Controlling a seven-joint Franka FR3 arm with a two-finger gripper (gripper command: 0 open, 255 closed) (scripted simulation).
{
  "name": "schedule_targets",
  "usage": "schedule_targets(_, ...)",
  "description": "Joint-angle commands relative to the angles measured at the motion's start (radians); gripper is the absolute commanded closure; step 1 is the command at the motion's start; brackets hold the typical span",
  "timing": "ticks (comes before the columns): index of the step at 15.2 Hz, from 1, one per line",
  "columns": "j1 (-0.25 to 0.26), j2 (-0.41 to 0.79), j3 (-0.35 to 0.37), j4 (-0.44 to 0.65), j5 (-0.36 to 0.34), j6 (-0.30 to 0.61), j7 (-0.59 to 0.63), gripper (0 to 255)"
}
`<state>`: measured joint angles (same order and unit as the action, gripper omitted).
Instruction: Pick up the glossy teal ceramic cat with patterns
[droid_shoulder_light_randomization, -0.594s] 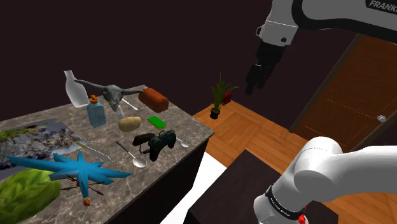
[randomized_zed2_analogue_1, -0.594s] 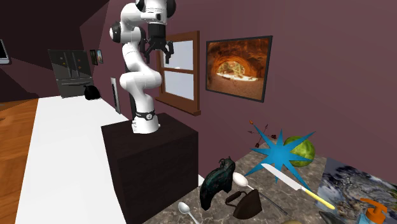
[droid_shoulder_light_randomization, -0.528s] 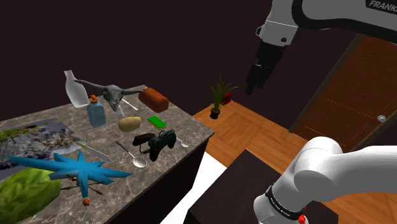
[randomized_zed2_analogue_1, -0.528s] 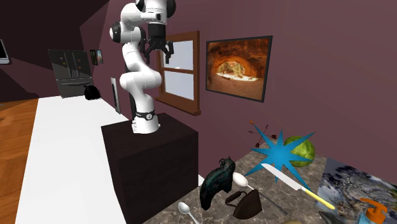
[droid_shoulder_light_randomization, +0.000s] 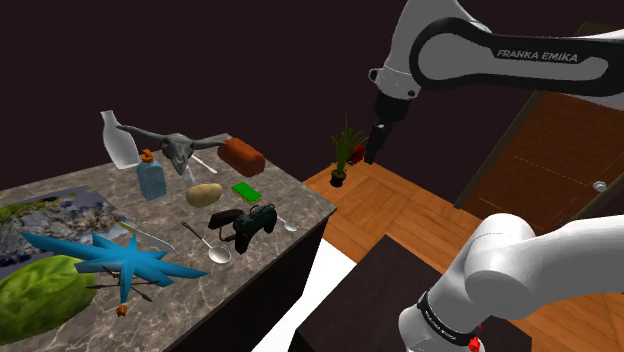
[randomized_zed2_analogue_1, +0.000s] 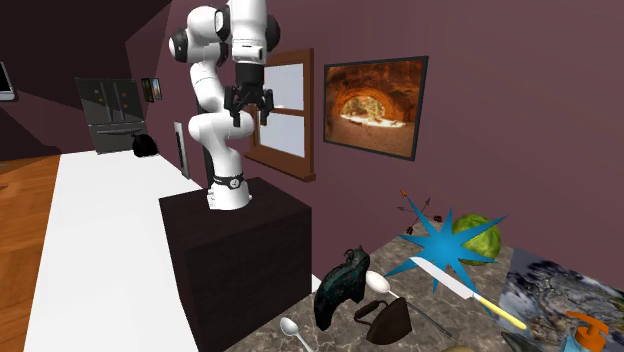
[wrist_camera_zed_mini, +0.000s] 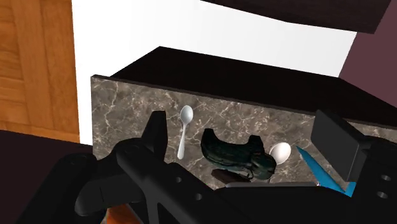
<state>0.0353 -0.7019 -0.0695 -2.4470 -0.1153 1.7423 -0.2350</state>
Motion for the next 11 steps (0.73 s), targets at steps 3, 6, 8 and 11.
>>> schedule_targets(3,0.03,0.099,-0.044,-0.04,-0.041,0.161,-0.134,0)
schedule_targets(6,0.053,0.19,-0.073,-0.051,-0.064,0.278,-0.229,0)
schedule_targets(8,0.068,0.256,-0.09,-0.05,-0.076,0.354,-0.291,0)
schedule_targets(11,0.091,0.362,-0.112,-0.04,-0.087,0.466,-0.385,0)
